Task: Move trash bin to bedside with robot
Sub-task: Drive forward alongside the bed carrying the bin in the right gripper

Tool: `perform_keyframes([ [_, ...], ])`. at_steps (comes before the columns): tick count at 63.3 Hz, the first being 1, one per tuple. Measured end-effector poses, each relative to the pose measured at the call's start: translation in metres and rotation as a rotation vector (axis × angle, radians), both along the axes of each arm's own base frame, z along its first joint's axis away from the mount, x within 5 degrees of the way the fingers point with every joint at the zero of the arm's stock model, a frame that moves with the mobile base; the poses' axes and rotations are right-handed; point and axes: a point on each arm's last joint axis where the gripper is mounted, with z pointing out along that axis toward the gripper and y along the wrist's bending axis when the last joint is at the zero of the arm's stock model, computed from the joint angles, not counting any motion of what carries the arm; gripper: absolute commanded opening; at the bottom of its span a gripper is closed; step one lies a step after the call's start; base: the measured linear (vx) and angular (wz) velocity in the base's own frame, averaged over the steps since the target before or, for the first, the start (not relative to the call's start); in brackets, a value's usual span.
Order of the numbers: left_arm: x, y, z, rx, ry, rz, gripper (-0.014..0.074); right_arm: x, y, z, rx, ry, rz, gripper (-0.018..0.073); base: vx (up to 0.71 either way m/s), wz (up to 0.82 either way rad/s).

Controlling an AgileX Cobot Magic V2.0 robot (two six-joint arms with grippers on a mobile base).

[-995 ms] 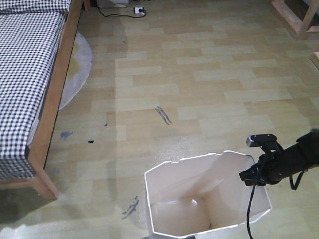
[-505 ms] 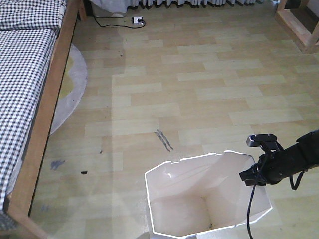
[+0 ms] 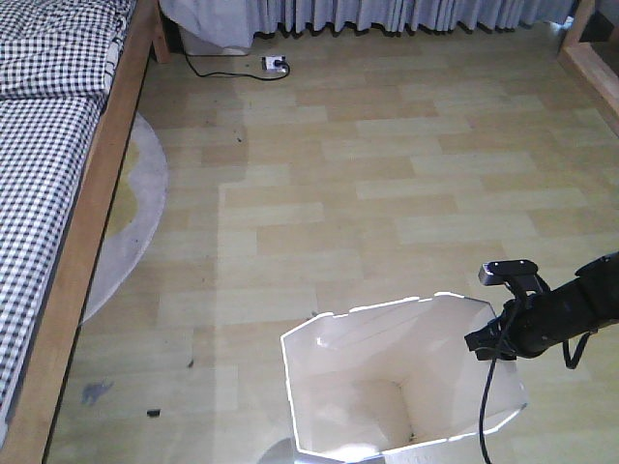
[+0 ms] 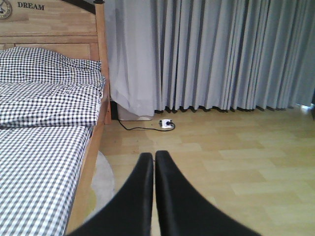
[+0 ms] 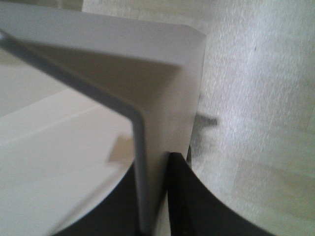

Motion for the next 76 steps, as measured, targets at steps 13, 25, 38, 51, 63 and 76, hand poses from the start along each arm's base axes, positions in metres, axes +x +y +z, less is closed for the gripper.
perform_keyframes([
  [13,0.0000,0.0000,0.0000,0.000,0.000,0.000,-0.0006,-0.0001,0.0002,0.0001,0.003,0.001,0.001,-0.0006,0.46,0.05],
  [25,0.0000,0.0000,0.0000,0.000,0.000,0.000,-0.0006,-0.0001,0.0003,0.0001,0.004,0.001,0.001,-0.0006,0.46,0.02],
  [38,0.0000,0.0000,0.0000,0.000,0.000,0.000,-0.0006,-0.0001,0.0004,0.0001,0.005,0.001,0.001,-0.0006,0.45,0.01],
  [51,0.0000,0.0000,0.0000,0.000,0.000,0.000,-0.0006,-0.0001,0.0004,0.0001,0.004,0.001,0.001,-0.0006,0.44,0.02],
  [63,0.0000,0.0000,0.0000,0.000,0.000,0.000,-0.0006,-0.0001,0.0004,0.0001,0.004,0.001,0.001,-0.0006,0.44,0.04],
  [76,0.0000,0.0000,0.0000,0.000,0.000,0.000,-0.0006,-0.0001,0.0004,0.0001,0.004,0.001,0.001,-0.0006,0.43,0.09],
])
